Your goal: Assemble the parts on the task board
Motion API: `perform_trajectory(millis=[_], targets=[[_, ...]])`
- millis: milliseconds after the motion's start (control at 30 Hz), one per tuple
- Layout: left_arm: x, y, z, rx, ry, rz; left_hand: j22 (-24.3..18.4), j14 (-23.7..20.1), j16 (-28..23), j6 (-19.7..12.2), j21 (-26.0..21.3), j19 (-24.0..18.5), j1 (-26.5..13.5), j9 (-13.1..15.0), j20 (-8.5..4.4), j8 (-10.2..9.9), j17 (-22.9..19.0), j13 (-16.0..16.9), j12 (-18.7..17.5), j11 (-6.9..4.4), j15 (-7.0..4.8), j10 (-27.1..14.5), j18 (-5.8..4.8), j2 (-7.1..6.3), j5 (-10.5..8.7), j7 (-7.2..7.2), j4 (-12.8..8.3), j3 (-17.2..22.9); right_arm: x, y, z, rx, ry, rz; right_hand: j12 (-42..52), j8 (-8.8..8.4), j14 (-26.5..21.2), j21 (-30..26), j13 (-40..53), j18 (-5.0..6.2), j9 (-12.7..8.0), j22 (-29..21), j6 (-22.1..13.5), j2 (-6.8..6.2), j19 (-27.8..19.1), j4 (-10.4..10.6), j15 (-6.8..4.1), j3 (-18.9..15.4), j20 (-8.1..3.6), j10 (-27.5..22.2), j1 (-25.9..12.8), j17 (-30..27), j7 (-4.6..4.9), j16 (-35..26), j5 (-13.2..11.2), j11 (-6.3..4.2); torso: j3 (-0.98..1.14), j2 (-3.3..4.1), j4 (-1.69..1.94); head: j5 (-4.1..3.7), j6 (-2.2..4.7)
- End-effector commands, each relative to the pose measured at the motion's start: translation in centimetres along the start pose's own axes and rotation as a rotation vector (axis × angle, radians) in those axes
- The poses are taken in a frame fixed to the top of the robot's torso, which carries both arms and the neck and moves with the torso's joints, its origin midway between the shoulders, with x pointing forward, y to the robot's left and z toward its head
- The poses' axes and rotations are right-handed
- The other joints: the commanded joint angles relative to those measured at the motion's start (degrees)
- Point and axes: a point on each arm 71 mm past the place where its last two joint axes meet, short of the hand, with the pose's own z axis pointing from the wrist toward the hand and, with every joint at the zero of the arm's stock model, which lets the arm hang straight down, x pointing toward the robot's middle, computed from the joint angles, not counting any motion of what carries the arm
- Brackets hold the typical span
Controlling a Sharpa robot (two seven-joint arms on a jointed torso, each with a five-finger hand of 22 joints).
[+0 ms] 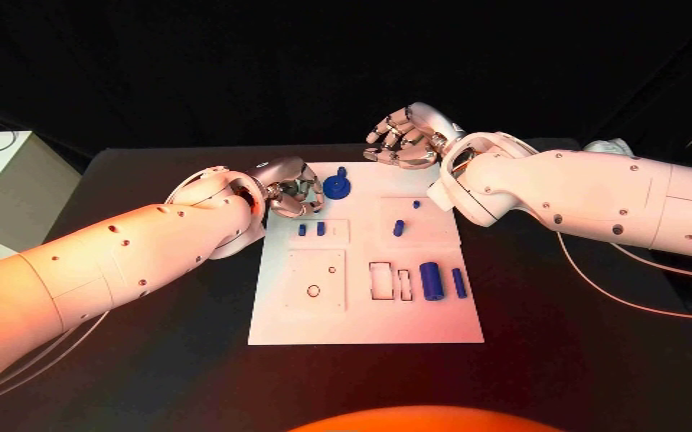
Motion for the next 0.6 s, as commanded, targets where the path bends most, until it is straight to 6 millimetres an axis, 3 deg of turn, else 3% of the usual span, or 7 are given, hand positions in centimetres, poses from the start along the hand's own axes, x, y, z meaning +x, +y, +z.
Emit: perform_trajectory(millis=[33,600], targets=[[0.17,-0.02,0.05,-0.005,0.023,0.003,0.1,0.7,0.3,0.4,0.2,0.4,0.1,0.1,0.14,0.2,4.3,-0.1,0.2,-0.02,-0.20,0.1,-0.77,0.28,0.01,-0.08,0.0,0.4,0.12,0.16,-0.02,-0.015,0.008,-0.007,0.1,-0.14,3.7,0.1,0.1,0.62,0.0,11.8,0.3,-0.19,3.0,-0.2,-0.26,-0.2,-0.40,0.1,-0.2,6.1,-0.14,0.2,-0.2,-0.07,0.01,0.00,0.00,-0.01,0.02],[0.15,0.27,-0.04,-0.017,0.030,0.002,0.0,0.6,0.3,0.4,0.2,0.3,-0.1,0.1,0.11,0.2,4.0,-0.9,-0.1,0.01,-0.19,-0.8,-0.74,0.49,0.03,-0.02,0.1,0.5,0.11,0.18,-0.02,-0.017,0.005,-0.006,0.1,-0.14,3.7,-0.1,0.1,0.64,0.0,11.8,0.3,-0.18,3.0,-0.2,-0.26,-0.2,-0.40,0.1,-0.2,6.1,-0.14,0.2,-0.2,-0.07,-0.01,-0.01,-0.07,-0.07,-0.04]])
